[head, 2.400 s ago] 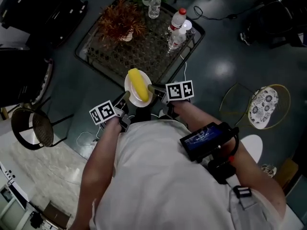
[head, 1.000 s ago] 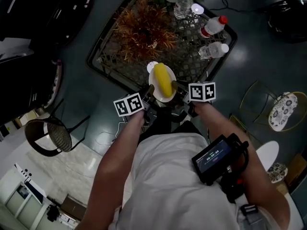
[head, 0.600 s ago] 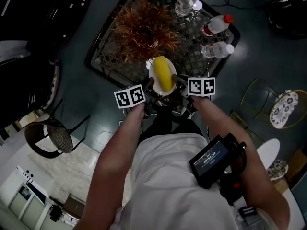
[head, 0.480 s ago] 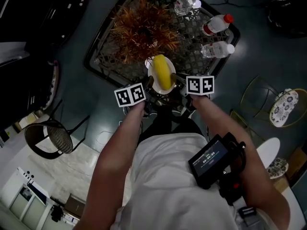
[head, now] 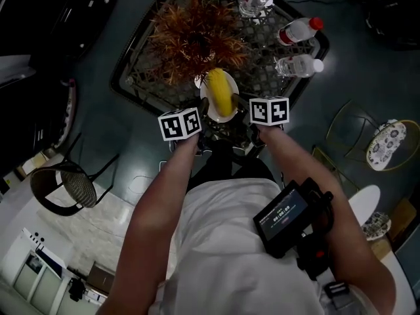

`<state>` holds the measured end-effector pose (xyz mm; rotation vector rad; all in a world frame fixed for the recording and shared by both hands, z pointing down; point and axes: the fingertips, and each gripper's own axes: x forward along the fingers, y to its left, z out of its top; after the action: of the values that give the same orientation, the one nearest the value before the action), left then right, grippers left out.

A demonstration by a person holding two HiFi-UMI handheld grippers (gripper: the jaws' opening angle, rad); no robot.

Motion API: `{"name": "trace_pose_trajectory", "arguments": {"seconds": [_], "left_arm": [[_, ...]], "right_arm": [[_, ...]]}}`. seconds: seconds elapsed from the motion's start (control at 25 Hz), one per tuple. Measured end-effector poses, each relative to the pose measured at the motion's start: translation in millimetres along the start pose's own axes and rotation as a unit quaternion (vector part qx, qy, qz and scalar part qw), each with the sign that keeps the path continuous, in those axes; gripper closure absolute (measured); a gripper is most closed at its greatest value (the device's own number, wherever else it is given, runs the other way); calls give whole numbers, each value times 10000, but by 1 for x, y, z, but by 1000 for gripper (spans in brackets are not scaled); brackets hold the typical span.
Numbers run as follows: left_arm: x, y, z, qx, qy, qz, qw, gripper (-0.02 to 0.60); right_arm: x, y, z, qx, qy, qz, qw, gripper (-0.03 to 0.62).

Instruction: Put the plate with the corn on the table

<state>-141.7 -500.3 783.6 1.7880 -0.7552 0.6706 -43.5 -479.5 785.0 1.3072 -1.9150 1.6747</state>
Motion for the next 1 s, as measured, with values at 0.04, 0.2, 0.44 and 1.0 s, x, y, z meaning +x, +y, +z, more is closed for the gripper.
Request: {"name": "trace_pose_trajectory", "arguments": {"seconds": [0.04, 0.2, 0.44, 1.0], "left_arm": [[0, 1, 1, 54, 4, 57, 10000, 551], [-3, 0, 7, 269, -68, 131, 9995, 543], [-3, -1, 4, 529, -171, 127, 9984, 475], [-48, -2, -23, 419, -615, 450, 9962, 472]], "right_arm": [[1, 1, 1, -67, -28, -23, 10000, 557], [4, 5, 5, -250, -120, -25, 9996, 556], [3, 1, 5, -536, -186, -111, 9983, 551], [-36, -16, 3, -693, -414, -443, 9958, 528]]}}
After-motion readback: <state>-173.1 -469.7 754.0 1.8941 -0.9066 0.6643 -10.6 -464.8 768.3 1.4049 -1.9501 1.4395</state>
